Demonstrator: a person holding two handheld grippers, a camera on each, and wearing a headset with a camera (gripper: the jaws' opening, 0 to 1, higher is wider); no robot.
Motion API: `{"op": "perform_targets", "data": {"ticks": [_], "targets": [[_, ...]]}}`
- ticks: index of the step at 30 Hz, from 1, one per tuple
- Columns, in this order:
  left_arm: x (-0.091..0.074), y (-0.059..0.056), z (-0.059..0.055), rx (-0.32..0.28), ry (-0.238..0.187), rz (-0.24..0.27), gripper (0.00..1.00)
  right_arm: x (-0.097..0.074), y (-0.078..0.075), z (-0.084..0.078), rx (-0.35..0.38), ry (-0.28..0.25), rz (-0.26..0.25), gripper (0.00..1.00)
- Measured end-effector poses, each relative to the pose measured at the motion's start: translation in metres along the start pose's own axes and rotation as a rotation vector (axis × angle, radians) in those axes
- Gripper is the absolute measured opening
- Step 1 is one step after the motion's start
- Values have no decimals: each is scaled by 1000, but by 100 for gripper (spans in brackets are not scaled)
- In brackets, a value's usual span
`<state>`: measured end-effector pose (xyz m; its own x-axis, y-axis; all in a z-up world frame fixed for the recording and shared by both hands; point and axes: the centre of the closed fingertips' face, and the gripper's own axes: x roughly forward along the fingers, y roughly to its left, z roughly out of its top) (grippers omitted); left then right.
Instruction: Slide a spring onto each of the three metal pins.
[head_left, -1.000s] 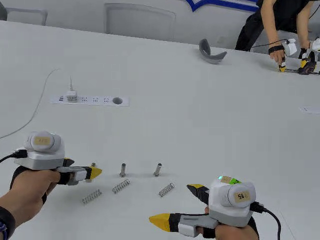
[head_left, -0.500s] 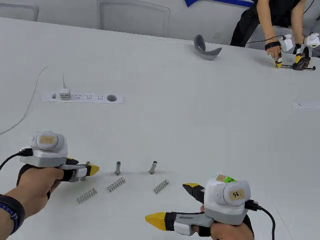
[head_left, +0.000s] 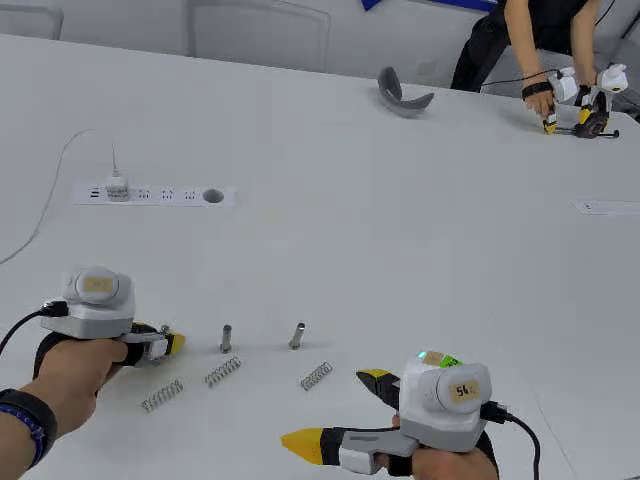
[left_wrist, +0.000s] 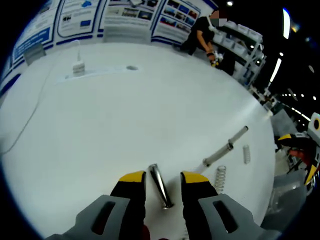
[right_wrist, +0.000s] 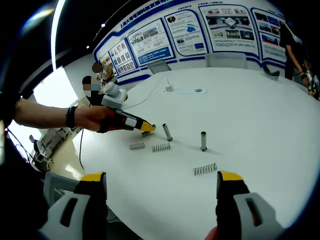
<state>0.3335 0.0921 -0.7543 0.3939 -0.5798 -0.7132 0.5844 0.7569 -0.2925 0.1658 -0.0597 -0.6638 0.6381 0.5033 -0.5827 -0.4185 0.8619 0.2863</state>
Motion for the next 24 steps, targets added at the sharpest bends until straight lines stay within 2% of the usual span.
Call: {"op": "perform_targets", "data": {"ticks": [5,9,16,20,24], "targets": [[3,3,1,25,12,37,23,1,0,0,4,2,0,92],[4,9,2,109,9,111,18,3,-1,2,9,-2,-1,92],[6,13,5,99,-6,178,13,4,0,2,9,2,3,92],[9,13,6,148,-16,215,11,4,0,2,10,2,5,92],[14,25,7,141,-40,263,8,3,-3,3,22,-4,-6,92]]}}
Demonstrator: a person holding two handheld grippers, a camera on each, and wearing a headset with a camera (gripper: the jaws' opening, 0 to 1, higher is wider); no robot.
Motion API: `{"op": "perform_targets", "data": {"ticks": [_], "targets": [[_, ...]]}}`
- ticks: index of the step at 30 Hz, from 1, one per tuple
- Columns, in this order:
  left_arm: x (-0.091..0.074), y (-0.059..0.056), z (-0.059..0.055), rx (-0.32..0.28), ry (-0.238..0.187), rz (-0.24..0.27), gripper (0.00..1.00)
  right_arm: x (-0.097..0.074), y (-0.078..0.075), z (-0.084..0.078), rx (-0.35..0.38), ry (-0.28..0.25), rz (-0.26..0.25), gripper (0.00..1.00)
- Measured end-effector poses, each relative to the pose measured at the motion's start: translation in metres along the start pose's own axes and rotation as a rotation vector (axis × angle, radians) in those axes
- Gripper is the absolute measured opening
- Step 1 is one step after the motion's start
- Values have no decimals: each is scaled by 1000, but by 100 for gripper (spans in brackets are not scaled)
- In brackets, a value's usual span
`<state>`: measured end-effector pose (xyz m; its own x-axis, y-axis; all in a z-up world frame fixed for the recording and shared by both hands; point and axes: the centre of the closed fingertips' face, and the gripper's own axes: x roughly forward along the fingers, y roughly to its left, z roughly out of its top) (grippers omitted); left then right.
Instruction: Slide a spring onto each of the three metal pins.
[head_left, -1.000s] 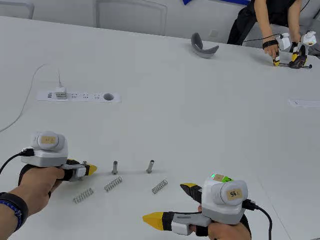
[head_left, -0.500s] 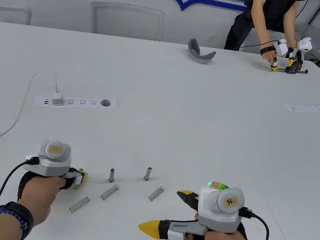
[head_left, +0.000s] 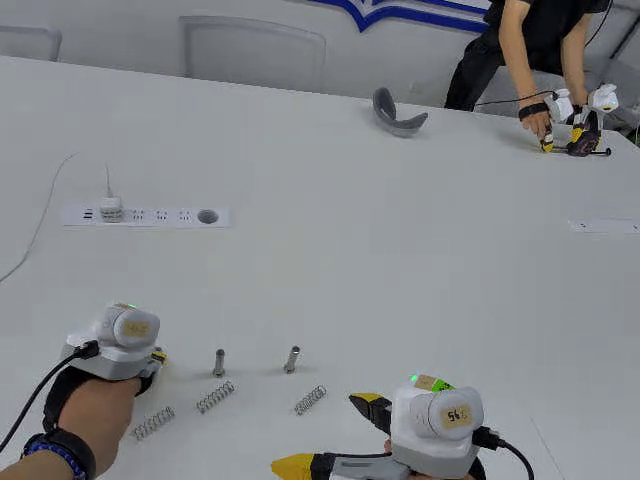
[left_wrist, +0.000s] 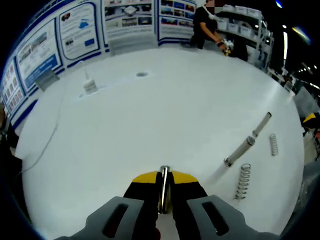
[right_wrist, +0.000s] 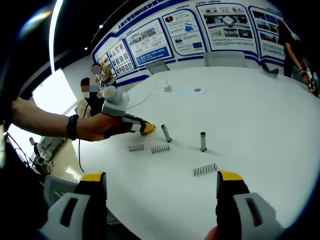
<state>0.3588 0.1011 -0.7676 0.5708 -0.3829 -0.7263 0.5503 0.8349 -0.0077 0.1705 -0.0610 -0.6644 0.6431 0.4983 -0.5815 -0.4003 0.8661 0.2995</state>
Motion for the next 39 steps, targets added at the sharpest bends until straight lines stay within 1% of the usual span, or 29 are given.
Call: {"op": "perform_targets", "data": {"ticks": [1,2,3,5,6,10,12,15,17,25,28,39], "targets": [[-1,0,1,-31,2,1,8,-1,-1,1,1,-2,-3,92],[-2,0,1,-61,10,-13,8,-3,-3,1,3,-5,-7,92],[-3,0,0,-71,11,-20,8,-4,-4,1,5,-8,-11,92],[-6,0,-2,-131,16,-34,7,-6,-7,1,10,-12,-20,92],[-7,2,-4,-151,11,-35,7,-7,-8,1,12,-14,-23,92],[-15,6,-9,-198,-1,-36,7,-8,-11,2,24,-22,-31,92],[-21,7,-9,-228,-22,-34,7,-8,-11,2,26,-23,-32,92],[-28,8,-10,-234,-28,-30,7,-7,-11,3,23,-22,-30,92],[-32,9,-9,-254,-38,-34,7,-6,-9,3,20,-21,-27,92],[-47,16,-3,-292,-75,-24,7,-4,-6,2,11,-15,-16,92],[-51,18,-3,-295,-82,-25,7,-4,-6,3,11,-18,-17,92],[-62,16,-5,-288,-98,-27,7,-4,-3,4,7,-21,-11,91]]}}
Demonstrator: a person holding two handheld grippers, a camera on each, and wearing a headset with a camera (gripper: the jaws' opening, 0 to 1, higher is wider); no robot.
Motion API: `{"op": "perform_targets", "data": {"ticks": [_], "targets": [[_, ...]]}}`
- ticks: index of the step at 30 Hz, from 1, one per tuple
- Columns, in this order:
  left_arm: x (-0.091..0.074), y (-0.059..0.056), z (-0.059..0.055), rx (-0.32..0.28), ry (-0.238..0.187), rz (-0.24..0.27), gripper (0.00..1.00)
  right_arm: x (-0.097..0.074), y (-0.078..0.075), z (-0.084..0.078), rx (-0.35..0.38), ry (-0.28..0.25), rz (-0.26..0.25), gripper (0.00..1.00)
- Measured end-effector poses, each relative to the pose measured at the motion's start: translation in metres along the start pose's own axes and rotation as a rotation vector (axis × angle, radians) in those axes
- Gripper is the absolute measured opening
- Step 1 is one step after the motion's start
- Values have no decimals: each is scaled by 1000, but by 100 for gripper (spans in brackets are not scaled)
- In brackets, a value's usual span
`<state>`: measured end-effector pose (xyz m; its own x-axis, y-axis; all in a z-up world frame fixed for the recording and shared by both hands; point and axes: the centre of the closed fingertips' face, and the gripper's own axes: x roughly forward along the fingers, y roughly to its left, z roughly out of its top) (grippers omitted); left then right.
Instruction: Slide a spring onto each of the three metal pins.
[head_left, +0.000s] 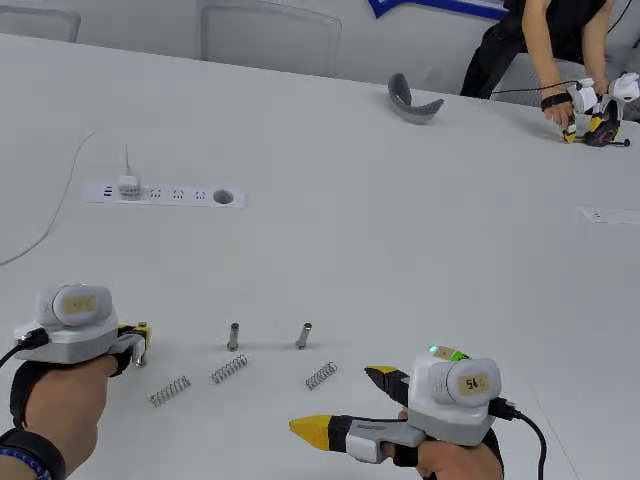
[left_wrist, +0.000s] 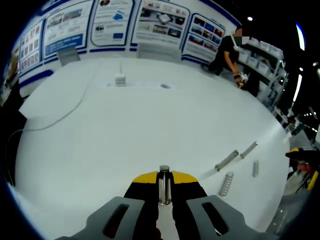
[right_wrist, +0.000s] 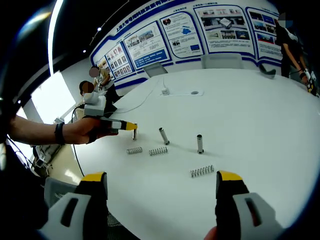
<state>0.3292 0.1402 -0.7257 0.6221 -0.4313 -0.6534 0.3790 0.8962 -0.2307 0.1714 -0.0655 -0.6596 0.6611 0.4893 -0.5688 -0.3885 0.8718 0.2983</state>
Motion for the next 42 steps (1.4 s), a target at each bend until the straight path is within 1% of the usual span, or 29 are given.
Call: {"op": "perform_targets", "data": {"ticks": [16,21,23,25,32,37,42], "targets": [[-8,-2,-1,45,-14,-3,8,-2,2,2,-5,-6,3,91],[-10,-3,-1,57,-19,-4,7,-2,3,2,-6,-6,3,91],[-10,-3,1,66,-30,-3,7,-2,3,2,-6,-7,3,91],[-10,-4,1,73,-30,-6,7,-3,3,2,-5,-7,2,91],[-9,-13,1,140,-34,-14,7,-3,3,2,-3,-8,1,91],[-8,-19,0,205,-37,-16,7,-3,2,3,-2,-9,0,91],[-5,-21,1,217,-38,-20,7,-3,2,4,-1,-11,1,91]]}}
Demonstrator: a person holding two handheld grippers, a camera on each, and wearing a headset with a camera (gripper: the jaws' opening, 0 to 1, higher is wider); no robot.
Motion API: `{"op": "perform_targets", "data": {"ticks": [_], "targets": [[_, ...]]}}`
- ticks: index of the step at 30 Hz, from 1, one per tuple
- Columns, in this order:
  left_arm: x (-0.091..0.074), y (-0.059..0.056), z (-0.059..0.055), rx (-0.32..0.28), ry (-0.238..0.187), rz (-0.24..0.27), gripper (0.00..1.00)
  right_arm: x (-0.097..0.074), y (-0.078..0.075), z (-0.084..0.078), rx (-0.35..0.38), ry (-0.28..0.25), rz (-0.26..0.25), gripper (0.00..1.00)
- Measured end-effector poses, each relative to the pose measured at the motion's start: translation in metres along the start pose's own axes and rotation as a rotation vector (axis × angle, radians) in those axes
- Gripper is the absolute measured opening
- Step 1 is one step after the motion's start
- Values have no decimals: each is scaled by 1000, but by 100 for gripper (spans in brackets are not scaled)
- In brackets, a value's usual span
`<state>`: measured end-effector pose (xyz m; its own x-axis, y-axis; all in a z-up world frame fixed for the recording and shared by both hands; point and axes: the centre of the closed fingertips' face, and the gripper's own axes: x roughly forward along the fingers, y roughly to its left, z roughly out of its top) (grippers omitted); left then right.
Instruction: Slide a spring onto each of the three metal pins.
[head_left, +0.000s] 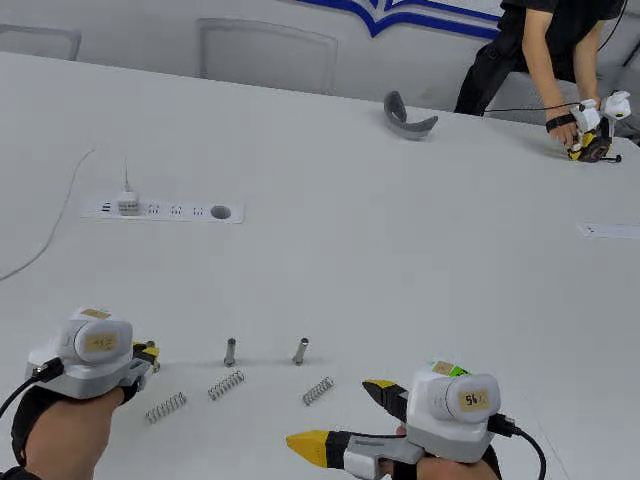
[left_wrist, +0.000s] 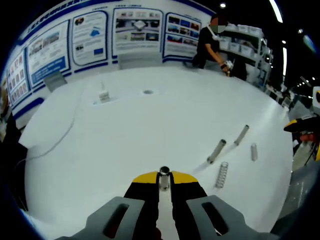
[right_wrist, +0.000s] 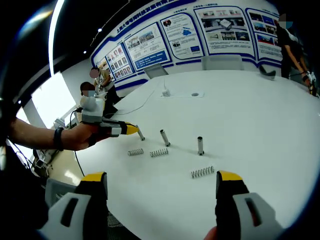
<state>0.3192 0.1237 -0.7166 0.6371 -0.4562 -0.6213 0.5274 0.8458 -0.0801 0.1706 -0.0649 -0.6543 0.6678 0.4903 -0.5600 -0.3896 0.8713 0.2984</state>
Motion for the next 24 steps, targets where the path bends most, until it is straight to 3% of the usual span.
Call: {"op": "perform_targets", "data": {"ticks": [24], "targets": [[7,1,-3,60,-3,10,8,1,-1,-4,2,8,2,91]]}}
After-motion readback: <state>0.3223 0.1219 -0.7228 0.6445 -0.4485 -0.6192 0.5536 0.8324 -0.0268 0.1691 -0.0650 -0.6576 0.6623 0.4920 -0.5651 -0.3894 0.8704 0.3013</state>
